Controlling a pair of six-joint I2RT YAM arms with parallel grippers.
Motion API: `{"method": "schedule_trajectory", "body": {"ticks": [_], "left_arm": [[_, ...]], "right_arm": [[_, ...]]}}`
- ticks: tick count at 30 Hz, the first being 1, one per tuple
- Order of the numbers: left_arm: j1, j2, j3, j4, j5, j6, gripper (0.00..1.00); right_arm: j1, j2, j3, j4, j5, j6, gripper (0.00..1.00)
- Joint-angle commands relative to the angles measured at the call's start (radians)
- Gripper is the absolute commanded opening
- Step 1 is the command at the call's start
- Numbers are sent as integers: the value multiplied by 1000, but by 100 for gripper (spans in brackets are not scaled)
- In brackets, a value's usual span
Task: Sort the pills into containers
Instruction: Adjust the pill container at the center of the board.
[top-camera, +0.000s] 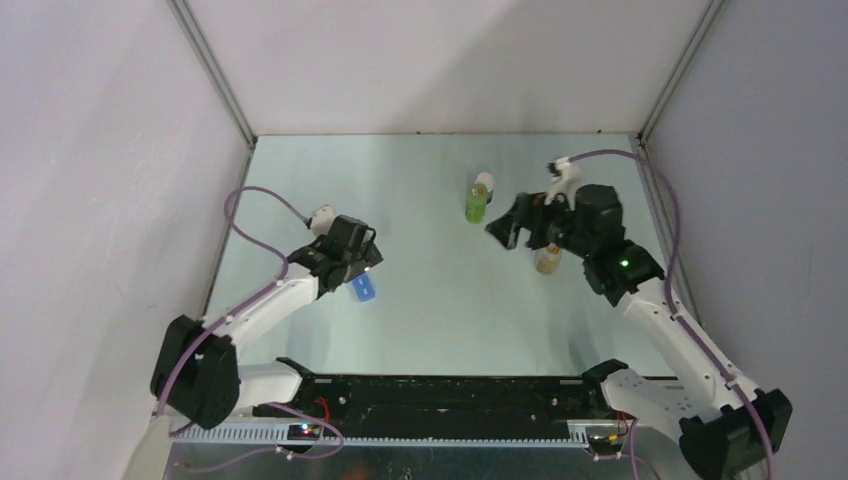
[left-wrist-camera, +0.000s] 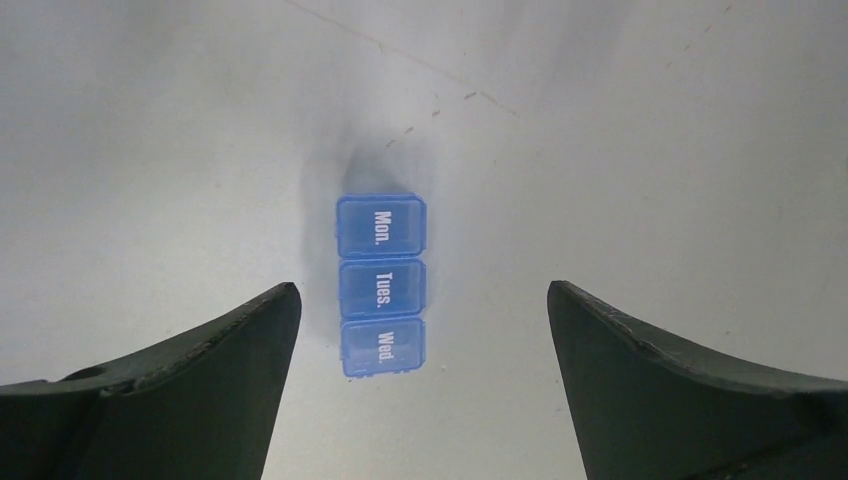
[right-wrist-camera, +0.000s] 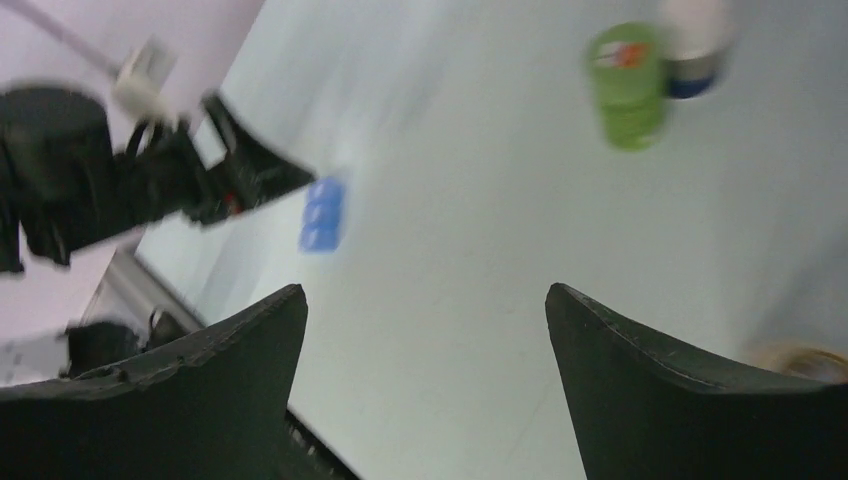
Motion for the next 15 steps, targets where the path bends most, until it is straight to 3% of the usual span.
{"method": "schedule_trajectory", "body": {"ticks": [1,6,9,15], "left_arm": [[2,-147,57,-104,-159,16,99],[27,-338,93,-208,-255,21,99],[44,-430,123,-252,-317,35,99],[46,-602,133,-280,-368,47,99]], "right_arm": [[228,56,43,113,21,-66,94],[510,282,81,187,253,43,90],[604,454,143,182,368,99,84],[740,682,227,257,463,111,86]]}}
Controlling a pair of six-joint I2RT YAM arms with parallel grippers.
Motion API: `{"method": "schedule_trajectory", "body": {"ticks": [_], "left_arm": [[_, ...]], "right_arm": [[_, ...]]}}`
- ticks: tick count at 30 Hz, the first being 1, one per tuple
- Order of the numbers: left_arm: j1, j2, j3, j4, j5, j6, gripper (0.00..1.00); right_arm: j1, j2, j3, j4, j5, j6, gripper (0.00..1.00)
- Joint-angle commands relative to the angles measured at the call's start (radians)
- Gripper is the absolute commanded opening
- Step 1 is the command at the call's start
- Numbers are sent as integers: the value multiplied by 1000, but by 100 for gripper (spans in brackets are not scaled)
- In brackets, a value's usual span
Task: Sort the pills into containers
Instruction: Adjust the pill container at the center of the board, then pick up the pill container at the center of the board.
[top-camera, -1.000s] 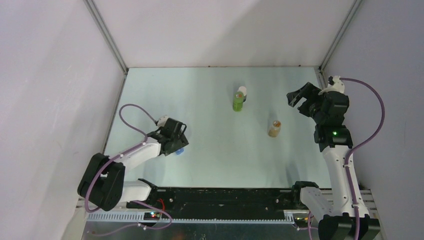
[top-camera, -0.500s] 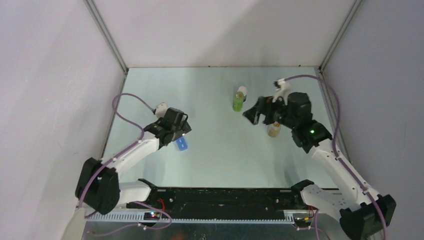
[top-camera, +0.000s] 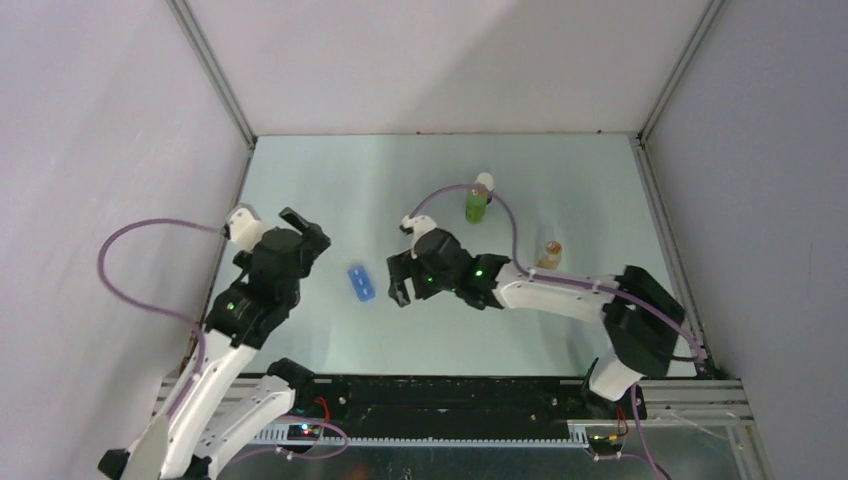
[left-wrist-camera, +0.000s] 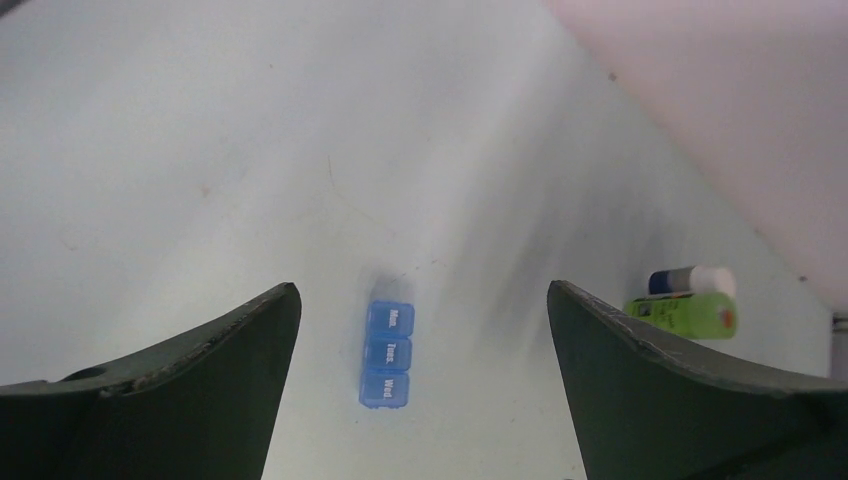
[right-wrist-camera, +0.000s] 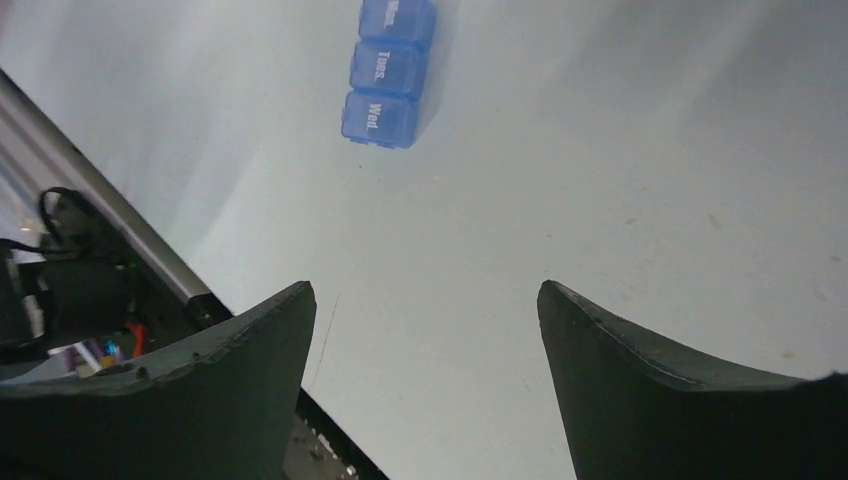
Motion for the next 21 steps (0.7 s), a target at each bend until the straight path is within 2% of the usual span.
{"method": "schedule_trajectory", "body": {"ticks": [1,8,14,21], "left_arm": [[5,-93,24,-53,-94,20,99],[5,-150,15,-72,-87,27,99],[5,-173,8,-84,-85,27,99],[6,-199,-1,-97,-94,24,99]], "right_arm": [[69,113,96,88,133,32,87],[126,333,222,95,180,-23,88],[154,476,349,53,200,-58,85],[184,621,491,6,326,-74,80]]}}
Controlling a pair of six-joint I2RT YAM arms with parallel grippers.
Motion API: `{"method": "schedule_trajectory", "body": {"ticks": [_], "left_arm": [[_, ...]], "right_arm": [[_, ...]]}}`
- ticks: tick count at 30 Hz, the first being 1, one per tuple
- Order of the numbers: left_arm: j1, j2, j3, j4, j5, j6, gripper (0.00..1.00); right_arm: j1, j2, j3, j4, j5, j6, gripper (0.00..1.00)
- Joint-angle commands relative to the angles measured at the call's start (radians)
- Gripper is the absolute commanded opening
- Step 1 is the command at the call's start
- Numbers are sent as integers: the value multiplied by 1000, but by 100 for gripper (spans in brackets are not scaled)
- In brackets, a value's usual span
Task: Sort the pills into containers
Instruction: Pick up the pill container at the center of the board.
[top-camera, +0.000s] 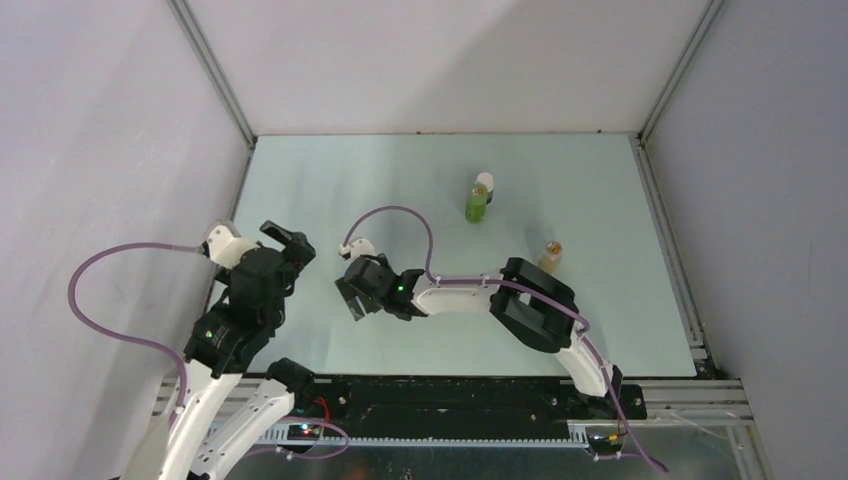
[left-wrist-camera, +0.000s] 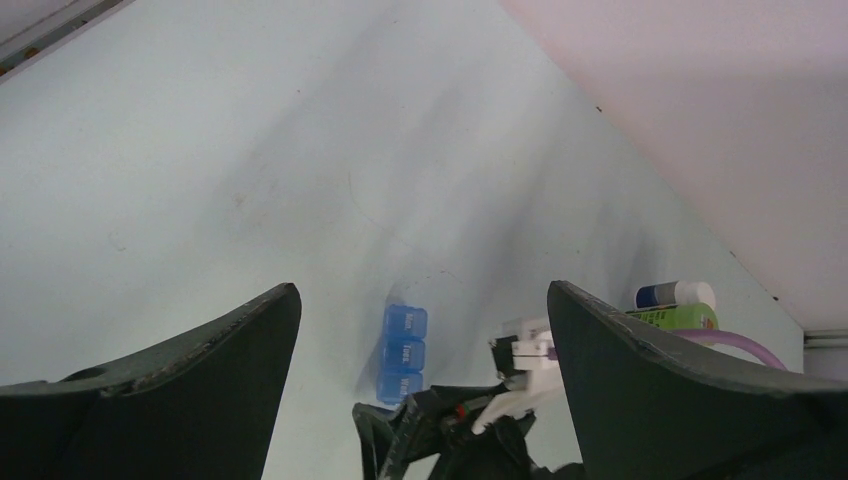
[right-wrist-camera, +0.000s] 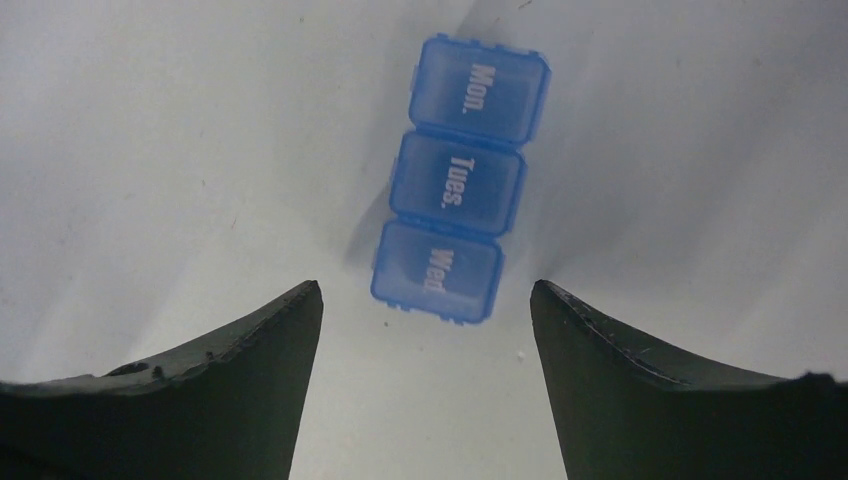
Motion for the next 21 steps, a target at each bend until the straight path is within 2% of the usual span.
{"method": "schedule_trajectory", "body": {"ticks": [1,5,11,17,21], "left_arm": [[5,-17,-5,-3,-41,12,99],[5,-20,-4,-15,-38,0,99],[7,-18,-32,22,-6,-19,99],[28,10,-58,69,72,-22,99],[73,44,-89,141,231,7,99]], "right_arm": [[17,58,93,-21,115,-21,79],[18,107,154,-105,169,-5,71],[13,61,104,-100,190,-2,47],[-24,-70,-54,-26,109,-19,42],[-74,-192,-187,67,2,-59,42]]}}
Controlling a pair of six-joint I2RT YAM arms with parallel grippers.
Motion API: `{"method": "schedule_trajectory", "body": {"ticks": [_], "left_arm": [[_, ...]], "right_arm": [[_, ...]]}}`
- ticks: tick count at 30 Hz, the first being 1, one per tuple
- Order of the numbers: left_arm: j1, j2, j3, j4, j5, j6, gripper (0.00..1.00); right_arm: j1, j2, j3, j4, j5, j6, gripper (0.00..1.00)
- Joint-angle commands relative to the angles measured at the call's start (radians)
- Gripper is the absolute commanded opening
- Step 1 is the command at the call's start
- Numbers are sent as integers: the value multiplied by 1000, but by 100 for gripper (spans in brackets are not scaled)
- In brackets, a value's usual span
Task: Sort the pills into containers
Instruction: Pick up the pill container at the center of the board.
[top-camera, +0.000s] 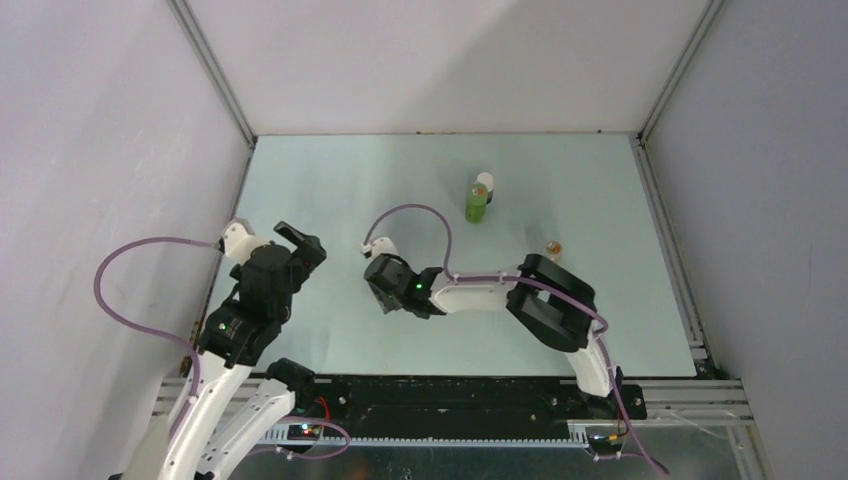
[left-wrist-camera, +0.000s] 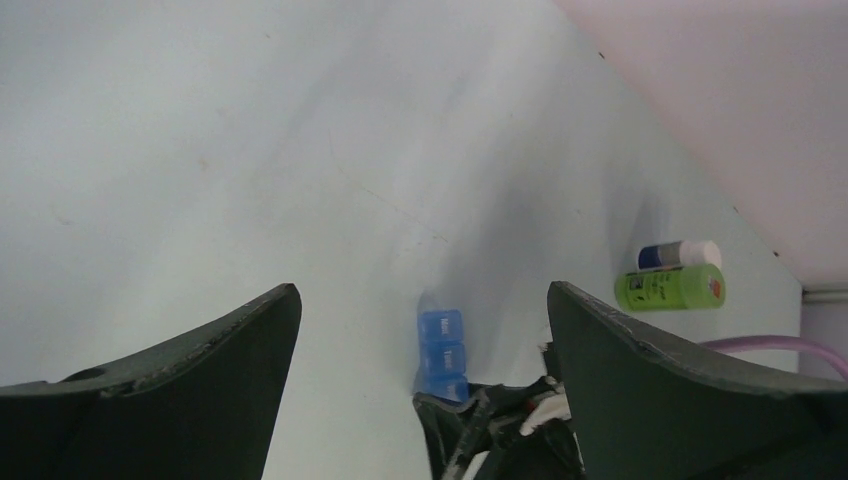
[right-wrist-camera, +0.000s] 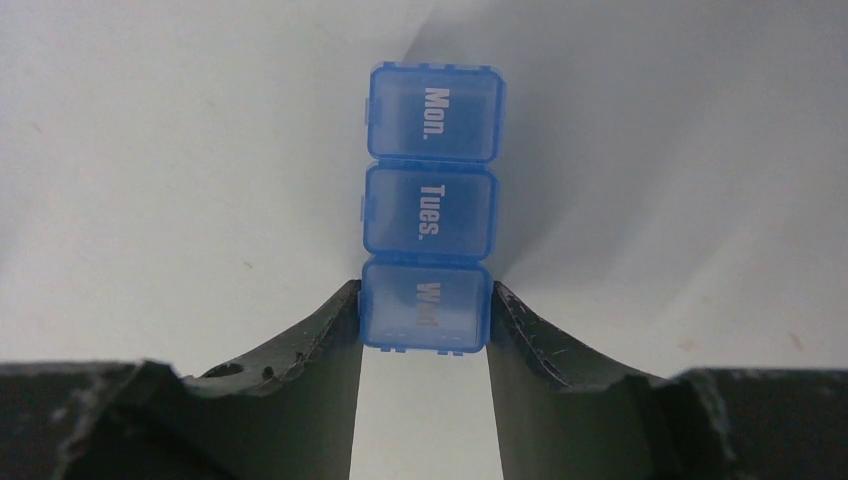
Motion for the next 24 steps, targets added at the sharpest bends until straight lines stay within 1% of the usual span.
{"method": "schedule_trajectory", "body": {"ticks": [1,2,3,6,7,8,9,10,11,12,14,19,21,24], "left_arm": [[50,50,-27,111,196,15,99],[67,60,-33,129,228,17,99],[82,83,-36,138,289,19,99],[97,122,-66,222,414,32,99],[97,141,-76,277,487,37,99],[97,162,-96,312,524,45,99],[97,174,-106,382,606,48,99],[96,200,-125,416,688,54,99],[96,214,-133,479,724,56,98],[95,239,-144,503,782,55,97],[86,270,-148,554,824,60,97],[57,318,-144,582,825,72,94],[54,330,-153,610,842,56,91],[51,335,-168,656,861,19,84]], "right_arm": [[-70,-169,-119,114,-108,-48,42],[-91,-212,-160,127,-144,-52,41],[-102,-235,-178,156,-165,-57,41],[-152,-344,-267,214,-290,-69,42],[-160,-382,-282,241,-315,-78,42],[-171,-400,-311,265,-355,-87,43],[-177,-432,-321,275,-376,-90,43],[-185,-446,-337,291,-408,-91,43],[-189,-470,-350,299,-430,-89,44],[-195,-481,-355,312,-440,-86,44],[-200,-513,-367,330,-471,-83,45],[-213,-566,-377,373,-537,-62,47],[-216,-571,-377,390,-553,-51,47],[-220,-568,-377,414,-569,-25,47]]}}
